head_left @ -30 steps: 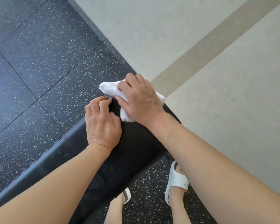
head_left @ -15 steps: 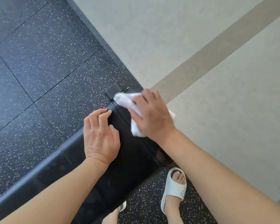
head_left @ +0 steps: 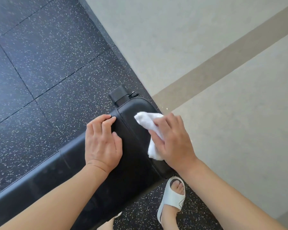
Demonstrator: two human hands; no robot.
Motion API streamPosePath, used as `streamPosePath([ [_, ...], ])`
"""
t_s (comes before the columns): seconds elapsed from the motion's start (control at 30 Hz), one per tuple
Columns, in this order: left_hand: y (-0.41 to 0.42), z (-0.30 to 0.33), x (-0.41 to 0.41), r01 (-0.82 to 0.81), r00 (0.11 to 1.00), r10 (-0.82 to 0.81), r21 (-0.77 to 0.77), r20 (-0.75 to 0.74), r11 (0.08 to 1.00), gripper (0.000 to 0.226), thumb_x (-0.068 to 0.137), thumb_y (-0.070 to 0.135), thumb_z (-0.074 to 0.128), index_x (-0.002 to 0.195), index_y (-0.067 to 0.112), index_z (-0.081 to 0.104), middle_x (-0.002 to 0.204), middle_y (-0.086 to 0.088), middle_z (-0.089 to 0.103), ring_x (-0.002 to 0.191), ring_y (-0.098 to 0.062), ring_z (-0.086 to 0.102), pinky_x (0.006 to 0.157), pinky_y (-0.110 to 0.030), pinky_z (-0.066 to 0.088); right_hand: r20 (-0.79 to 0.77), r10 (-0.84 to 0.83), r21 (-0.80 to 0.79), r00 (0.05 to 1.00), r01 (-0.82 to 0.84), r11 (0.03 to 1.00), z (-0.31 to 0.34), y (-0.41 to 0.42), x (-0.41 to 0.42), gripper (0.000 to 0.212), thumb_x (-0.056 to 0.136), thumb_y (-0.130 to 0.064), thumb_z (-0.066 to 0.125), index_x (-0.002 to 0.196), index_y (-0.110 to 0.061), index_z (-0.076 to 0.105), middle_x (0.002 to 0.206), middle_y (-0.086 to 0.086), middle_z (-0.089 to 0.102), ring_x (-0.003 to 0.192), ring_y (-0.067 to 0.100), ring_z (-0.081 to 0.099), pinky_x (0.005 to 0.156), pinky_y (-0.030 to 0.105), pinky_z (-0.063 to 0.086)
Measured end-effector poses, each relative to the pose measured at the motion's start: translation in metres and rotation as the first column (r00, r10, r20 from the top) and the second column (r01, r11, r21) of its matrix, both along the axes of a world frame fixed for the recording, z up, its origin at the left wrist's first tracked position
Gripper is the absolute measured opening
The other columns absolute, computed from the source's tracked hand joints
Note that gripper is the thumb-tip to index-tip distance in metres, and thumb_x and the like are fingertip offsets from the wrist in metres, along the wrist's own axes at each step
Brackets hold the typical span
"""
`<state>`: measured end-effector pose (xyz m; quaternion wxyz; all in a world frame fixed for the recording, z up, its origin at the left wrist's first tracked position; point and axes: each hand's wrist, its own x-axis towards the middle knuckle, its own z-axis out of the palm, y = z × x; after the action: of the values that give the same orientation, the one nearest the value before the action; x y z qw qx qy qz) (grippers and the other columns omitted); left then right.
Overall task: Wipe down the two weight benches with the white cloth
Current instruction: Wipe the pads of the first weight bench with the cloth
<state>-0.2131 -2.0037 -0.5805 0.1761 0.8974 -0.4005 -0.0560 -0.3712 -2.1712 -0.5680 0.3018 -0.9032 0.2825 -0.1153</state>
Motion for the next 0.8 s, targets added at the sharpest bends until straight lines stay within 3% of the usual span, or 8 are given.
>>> streamPosePath([
  [0.17,-0.001,0.001,0.0,-0.016,1.0,0.016,0.014,-0.016,1.0,0.041,0.091,0.015,0.047,0.13,0.005,0.055,0.136,-0.015,0.052,0.12,-0.037,0.049,0.117,-0.033,0.028,-0.061,0.082,-0.092,0.995,-0.087,0.992,-0.005,0.017,-0.055,0.024,0.108,-0.035,0.048,0.121,-0.017,0.058,0.106,0.007,0.054,0.09,0.029,0.047,0.077,0.047,0.051],
  [0.33,0.0,0.003,0.002,-0.022,0.999,0.023,0.027,-0.036,0.999,0.042,0.089,0.012,0.049,0.129,0.002,0.059,0.135,-0.018,0.056,0.12,-0.037,0.05,0.118,-0.029,0.026,-0.109,0.132,-0.289,0.985,-0.159,0.944,-0.004,0.016,0.049,0.021,0.101,-0.032,0.058,0.105,-0.013,0.067,0.097,0.009,0.058,0.084,0.031,0.051,0.067,0.046,0.048],
  [0.43,-0.001,0.004,0.002,-0.021,0.999,0.022,0.023,-0.05,1.0,0.04,0.088,0.012,0.05,0.126,0.001,0.06,0.134,-0.019,0.056,0.118,-0.039,0.051,0.117,-0.03,0.027,-0.094,0.139,-0.244,0.986,-0.158,0.957,0.0,0.008,0.13,0.021,0.097,-0.033,0.061,0.094,-0.013,0.065,0.1,0.009,0.062,0.089,0.032,0.056,0.069,0.043,0.045],
  [0.53,-0.003,0.005,0.002,-0.021,0.998,0.023,0.029,-0.057,0.999,0.038,0.087,0.013,0.049,0.123,0.001,0.056,0.133,-0.018,0.056,0.117,-0.039,0.05,0.114,-0.035,0.032,-0.277,0.254,-0.134,0.927,-0.299,0.945,-0.004,-0.003,0.172,0.026,0.099,-0.041,0.051,0.099,-0.018,0.064,0.109,0.003,0.059,0.103,0.028,0.054,0.078,0.041,0.047],
  [0.63,-0.002,0.004,0.002,-0.019,0.998,0.02,0.028,-0.059,0.999,0.04,0.088,0.014,0.048,0.125,0.001,0.058,0.133,-0.018,0.056,0.117,-0.04,0.051,0.115,-0.034,0.031,-0.279,0.31,-0.109,0.909,-0.351,0.93,-0.004,-0.012,0.166,0.031,0.102,-0.042,0.044,0.096,-0.018,0.063,0.106,0.003,0.059,0.102,0.028,0.052,0.078,0.04,0.044],
  [0.73,0.0,0.005,0.002,-0.008,0.998,0.01,0.025,-0.06,1.0,0.044,0.089,0.015,0.048,0.129,0.0,0.057,0.135,-0.019,0.055,0.12,-0.039,0.051,0.116,-0.038,0.033,-0.229,0.432,-0.16,0.872,-0.471,0.867,0.003,-0.018,0.124,0.05,0.105,-0.033,0.018,0.104,-0.019,0.067,0.108,0.002,0.061,0.099,0.03,0.049,0.086,0.041,0.039],
  [0.8,0.001,0.003,0.001,-0.009,0.998,0.011,0.023,-0.061,1.0,0.045,0.09,0.016,0.048,0.131,0.001,0.056,0.135,-0.017,0.054,0.121,-0.038,0.051,0.115,-0.042,0.036,-0.143,0.443,-0.091,0.885,-0.458,0.884,-0.001,-0.025,0.077,0.041,0.109,-0.033,0.03,0.114,-0.021,0.069,0.111,-0.001,0.061,0.1,0.028,0.049,0.09,0.041,0.04],
])
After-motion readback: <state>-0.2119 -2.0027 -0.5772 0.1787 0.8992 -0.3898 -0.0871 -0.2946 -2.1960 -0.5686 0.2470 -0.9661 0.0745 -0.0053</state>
